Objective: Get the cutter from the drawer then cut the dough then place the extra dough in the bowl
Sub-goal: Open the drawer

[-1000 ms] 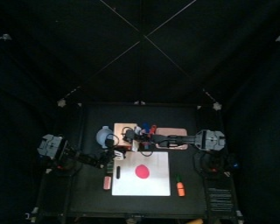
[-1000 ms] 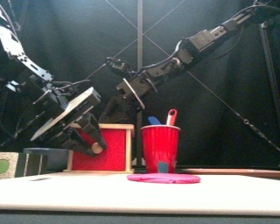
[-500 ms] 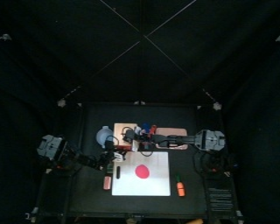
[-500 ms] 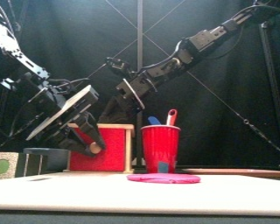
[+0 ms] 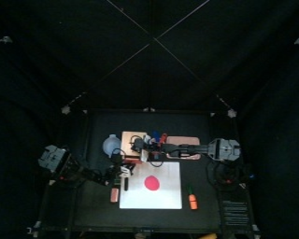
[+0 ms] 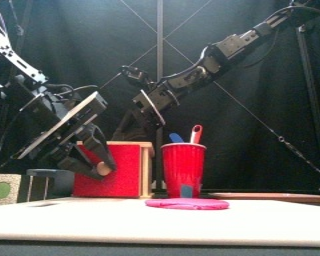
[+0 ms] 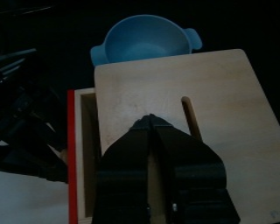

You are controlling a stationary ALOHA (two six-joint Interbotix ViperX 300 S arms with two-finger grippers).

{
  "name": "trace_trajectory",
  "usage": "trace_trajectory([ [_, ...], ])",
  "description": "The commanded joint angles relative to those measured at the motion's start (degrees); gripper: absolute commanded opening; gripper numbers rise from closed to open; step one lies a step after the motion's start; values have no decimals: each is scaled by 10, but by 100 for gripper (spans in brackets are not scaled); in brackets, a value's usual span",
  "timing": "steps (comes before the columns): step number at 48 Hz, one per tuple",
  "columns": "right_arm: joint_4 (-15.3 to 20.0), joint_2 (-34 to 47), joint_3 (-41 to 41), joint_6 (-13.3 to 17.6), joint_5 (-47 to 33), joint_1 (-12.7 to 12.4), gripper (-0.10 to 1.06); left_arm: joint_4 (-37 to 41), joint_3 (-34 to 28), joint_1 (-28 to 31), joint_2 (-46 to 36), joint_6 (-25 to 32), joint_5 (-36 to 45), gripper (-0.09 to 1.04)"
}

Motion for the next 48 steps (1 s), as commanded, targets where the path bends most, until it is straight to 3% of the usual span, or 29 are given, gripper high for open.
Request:
trace_trajectory([
  [1, 0, 2, 6, 0, 10, -8, 2, -13, -7, -18, -4, -1, 3, 57],
  [24, 0, 2, 6, 0, 10, -11, 2, -24, -40, -43, 24, -1, 22, 57],
  [48, 0, 1, 9, 0, 10, -11, 2, -45, -25, -68, 19, -1, 28, 57],
])
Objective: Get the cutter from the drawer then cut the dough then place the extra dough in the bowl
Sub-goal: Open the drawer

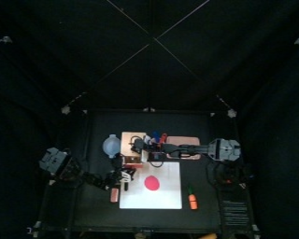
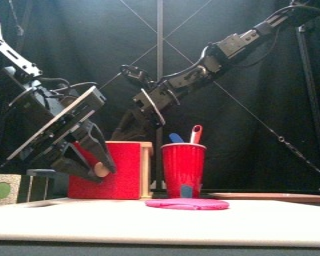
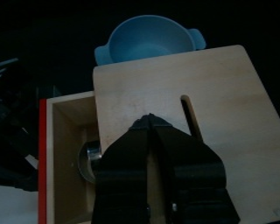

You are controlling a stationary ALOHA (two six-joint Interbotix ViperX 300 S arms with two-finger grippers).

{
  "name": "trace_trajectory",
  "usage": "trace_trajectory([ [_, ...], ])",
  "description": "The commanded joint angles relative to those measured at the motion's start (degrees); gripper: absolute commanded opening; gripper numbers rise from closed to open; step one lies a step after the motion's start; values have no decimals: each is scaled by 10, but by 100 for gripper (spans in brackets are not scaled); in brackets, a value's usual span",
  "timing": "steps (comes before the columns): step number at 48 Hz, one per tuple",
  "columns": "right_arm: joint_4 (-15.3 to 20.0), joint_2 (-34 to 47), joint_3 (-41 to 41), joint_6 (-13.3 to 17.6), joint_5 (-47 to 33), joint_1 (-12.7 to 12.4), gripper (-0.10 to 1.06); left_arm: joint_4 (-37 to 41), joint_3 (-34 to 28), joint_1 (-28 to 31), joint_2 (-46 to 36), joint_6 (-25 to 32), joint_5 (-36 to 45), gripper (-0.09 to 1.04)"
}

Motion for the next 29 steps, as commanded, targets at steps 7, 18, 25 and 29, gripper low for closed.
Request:
trace_trajectory([
  [7, 1, 3, 7, 0, 10, -11, 2, -5, -6, -21, -2, -1, 14, 57],
  [18, 0, 3, 6, 0, 10, -12, 2, -4, -12, -24, -4, -1, 14, 57],
  [25, -1, 3, 4, 0, 10, -12, 2, -3, -19, -26, -4, 0, 16, 57],
  [29, -1, 3, 4, 0, 10, -13, 2, -2, -22, -26, -4, 1, 16, 57],
])
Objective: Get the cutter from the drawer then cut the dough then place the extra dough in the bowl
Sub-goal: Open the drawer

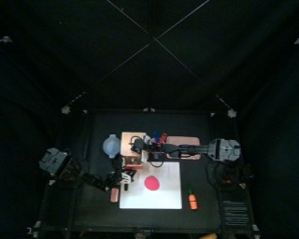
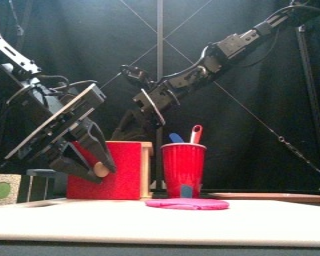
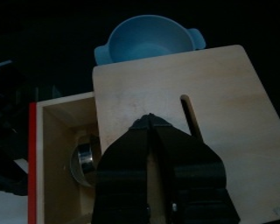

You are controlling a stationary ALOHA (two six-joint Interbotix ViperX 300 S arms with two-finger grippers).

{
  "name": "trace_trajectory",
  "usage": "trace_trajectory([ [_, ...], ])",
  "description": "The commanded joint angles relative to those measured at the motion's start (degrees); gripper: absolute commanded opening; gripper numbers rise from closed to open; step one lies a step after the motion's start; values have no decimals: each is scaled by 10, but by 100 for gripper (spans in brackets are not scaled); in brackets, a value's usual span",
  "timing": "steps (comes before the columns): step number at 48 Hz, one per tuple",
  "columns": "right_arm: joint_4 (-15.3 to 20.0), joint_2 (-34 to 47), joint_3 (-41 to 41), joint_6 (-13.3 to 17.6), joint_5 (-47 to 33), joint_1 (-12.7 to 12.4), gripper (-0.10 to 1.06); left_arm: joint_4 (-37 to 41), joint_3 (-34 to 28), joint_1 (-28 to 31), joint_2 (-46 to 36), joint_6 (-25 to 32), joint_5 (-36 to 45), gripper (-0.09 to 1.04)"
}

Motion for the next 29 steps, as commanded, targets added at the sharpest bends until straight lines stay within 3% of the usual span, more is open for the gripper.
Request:
trace_trajectory([
  [1, -1, 3, 4, 0, 10, -12, 2, 0, -14, -19, -4, 1, 12, 57],
  [29, 0, 3, 0, -1, 10, -12, 2, -1, -15, -19, -4, 0, 19, 58],
])
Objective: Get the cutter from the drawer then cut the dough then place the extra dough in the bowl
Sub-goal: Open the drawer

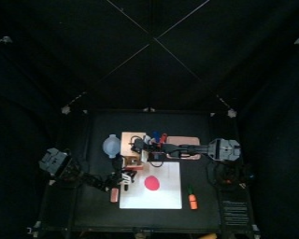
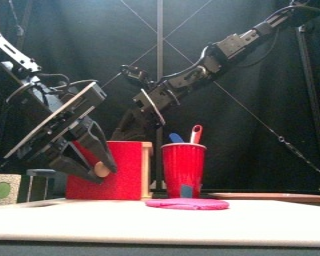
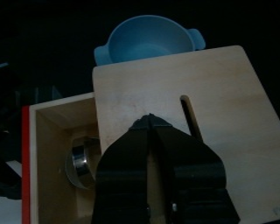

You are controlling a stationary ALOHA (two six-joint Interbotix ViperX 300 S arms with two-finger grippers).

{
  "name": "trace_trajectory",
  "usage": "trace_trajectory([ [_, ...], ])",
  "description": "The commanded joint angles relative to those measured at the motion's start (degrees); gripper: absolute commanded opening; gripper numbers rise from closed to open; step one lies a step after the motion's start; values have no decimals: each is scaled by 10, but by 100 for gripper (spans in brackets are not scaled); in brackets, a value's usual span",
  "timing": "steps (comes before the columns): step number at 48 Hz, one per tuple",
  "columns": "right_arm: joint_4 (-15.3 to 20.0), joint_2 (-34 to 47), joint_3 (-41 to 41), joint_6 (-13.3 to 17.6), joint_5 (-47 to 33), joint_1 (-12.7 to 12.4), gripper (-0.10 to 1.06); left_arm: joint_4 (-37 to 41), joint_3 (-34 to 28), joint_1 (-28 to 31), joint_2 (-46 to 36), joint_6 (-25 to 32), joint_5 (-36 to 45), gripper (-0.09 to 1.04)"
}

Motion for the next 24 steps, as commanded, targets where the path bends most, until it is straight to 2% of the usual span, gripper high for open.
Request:
trace_trajectory([
  [1, -1, 3, 1, 0, 10, -13, 2, 0, -11, -17, -4, 0, 12, 58],
  [9, -1, 3, 1, 0, 10, -12, 2, 2, -11, -17, -4, 2, 12, 61],
  [24, -1, 3, 1, -1, 9, -12, 2, 11, -11, -16, -6, 4, 5, 77],
])
